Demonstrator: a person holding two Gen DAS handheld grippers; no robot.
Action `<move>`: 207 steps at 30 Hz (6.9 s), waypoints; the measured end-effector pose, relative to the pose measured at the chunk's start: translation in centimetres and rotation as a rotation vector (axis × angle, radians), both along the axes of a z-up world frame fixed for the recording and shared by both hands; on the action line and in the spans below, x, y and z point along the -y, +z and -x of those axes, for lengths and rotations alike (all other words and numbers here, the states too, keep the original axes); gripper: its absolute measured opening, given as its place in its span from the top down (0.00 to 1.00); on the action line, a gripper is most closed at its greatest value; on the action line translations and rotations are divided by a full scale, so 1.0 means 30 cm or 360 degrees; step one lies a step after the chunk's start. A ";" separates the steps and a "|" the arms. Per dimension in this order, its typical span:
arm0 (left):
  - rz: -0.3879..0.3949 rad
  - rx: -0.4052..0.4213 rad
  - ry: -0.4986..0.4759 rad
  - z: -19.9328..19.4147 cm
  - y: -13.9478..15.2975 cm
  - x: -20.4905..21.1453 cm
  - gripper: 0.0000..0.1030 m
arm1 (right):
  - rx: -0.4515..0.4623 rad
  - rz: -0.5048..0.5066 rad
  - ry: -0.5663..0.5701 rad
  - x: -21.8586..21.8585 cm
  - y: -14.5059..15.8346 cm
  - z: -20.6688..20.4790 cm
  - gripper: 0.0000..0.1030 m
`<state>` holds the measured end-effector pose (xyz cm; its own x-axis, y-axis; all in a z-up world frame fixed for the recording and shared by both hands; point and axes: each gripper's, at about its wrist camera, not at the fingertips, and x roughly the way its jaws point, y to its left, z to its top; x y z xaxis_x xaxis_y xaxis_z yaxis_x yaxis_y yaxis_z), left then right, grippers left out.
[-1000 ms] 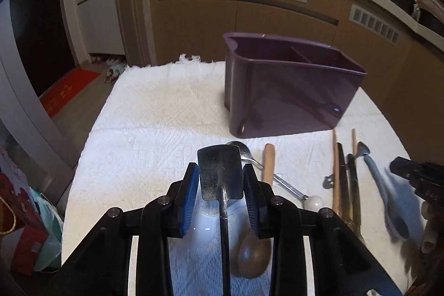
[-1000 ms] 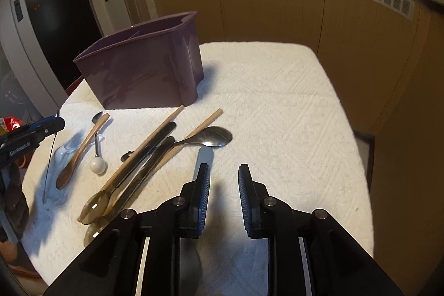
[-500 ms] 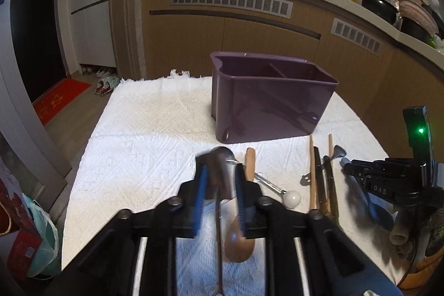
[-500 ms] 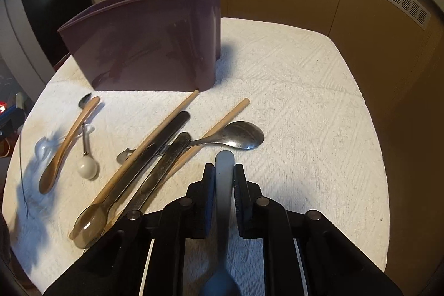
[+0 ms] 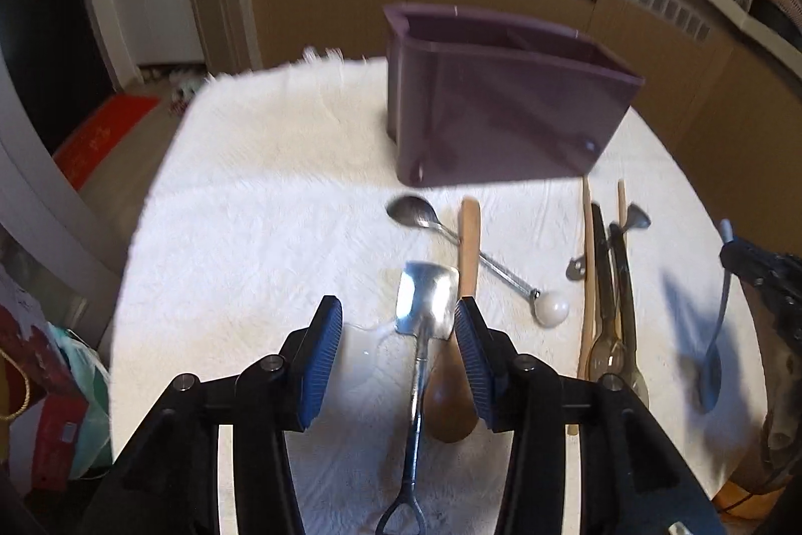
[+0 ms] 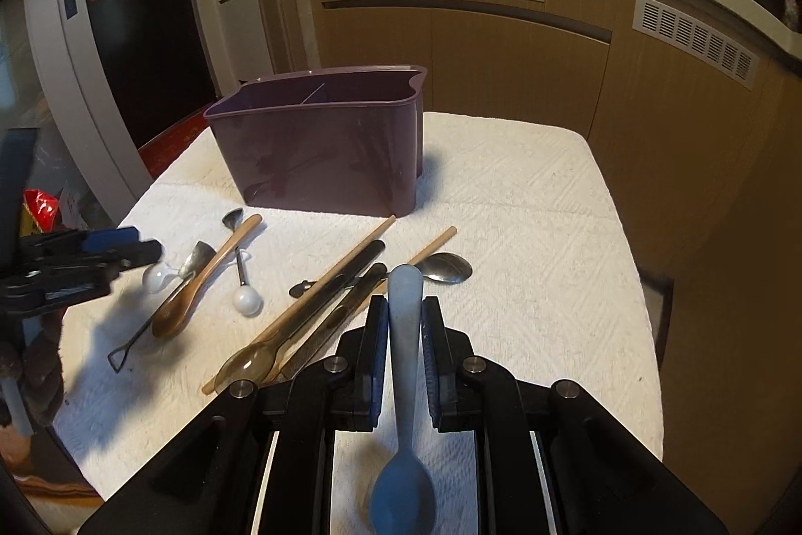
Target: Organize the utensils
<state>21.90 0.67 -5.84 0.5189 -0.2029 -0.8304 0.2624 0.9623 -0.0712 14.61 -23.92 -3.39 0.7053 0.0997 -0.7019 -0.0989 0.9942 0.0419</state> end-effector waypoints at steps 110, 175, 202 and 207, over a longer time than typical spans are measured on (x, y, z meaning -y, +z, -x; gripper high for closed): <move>0.0075 0.0112 -0.0301 0.115 -0.038 -0.102 0.35 | -0.0260 -0.0068 0.0496 -0.302 -0.106 -0.151 0.58; 0.0043 0.0001 -0.0418 0.064 -0.047 0.087 0.29 | -0.0228 0.0130 0.0379 -0.162 -0.186 -0.245 0.64; -0.0125 -0.0035 -0.0585 -0.061 -0.038 0.227 0.61 | -0.0248 0.0126 0.0178 0.052 -0.177 -0.091 0.91; -0.0232 -0.0120 -0.0659 -0.154 -0.065 0.333 0.70 | -0.0211 0.0025 0.0171 0.086 -0.163 -0.068 0.83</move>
